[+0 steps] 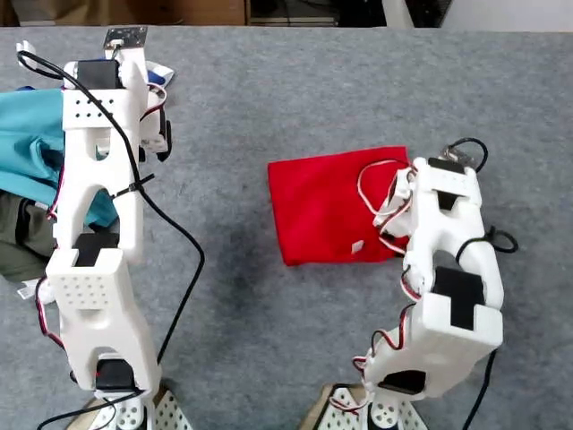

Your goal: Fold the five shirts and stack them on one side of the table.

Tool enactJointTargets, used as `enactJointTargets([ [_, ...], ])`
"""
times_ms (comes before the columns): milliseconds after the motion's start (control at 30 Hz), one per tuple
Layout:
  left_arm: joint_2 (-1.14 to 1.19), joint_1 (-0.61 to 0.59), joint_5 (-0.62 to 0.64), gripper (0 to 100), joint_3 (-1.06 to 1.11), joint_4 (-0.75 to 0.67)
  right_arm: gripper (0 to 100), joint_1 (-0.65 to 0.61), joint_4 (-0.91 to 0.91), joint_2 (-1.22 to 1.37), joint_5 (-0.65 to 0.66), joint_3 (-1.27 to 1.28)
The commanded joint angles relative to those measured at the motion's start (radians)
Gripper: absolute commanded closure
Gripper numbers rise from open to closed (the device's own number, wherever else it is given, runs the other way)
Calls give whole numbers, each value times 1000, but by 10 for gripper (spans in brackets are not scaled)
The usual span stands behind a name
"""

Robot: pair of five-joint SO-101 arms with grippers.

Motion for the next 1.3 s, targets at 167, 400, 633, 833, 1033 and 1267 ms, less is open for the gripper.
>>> enactJointTargets([
  [167, -67, 2, -6, 889, -12, 9, 995, 1, -6, -13, -5, -51],
  [400, -67, 2, -8, 889, -11, 9, 995, 61, -77, -150, 29, -82],
  [633, -67, 2, -8, 889, -11, 9, 995, 163, -106, -173, 112, -145],
  [833, -67, 2, -8, 889, -11, 9, 995, 272, -107, -171, 189, -168],
  [1033, -67, 2, -6, 889, -11, 9, 995, 361, -161, -171, 227, -165],
  [1267, -67, 2, -6, 889, -11, 9, 995, 282, -163, -170, 239, -130],
])
